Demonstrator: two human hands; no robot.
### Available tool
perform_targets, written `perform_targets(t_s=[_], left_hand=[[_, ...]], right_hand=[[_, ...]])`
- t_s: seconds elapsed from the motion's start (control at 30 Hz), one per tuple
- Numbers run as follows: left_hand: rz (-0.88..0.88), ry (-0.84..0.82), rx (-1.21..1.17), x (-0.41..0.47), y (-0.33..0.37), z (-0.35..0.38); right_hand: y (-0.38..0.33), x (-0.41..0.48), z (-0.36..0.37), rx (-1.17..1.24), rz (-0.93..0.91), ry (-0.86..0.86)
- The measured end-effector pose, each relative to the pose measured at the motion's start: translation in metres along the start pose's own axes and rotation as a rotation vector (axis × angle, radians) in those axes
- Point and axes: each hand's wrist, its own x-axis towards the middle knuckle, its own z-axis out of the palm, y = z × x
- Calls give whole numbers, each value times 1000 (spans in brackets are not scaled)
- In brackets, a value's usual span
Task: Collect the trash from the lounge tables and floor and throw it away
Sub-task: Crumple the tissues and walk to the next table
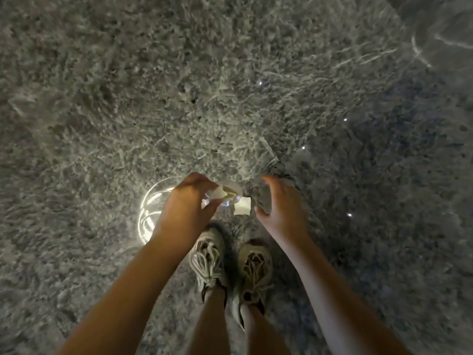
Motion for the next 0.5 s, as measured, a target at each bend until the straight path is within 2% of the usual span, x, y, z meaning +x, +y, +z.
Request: perform_targets(t_s=[0.27, 0.4, 0.5], left_hand=[[-167, 43, -39, 26, -117, 96], [-212, 22, -34, 29, -152, 116], [-232, 28, -40, 31, -158, 114]], right_hand=[[77, 59, 160, -107, 113, -170], [91, 70, 204, -224, 163, -128], [90, 72, 208, -281, 184, -82]])
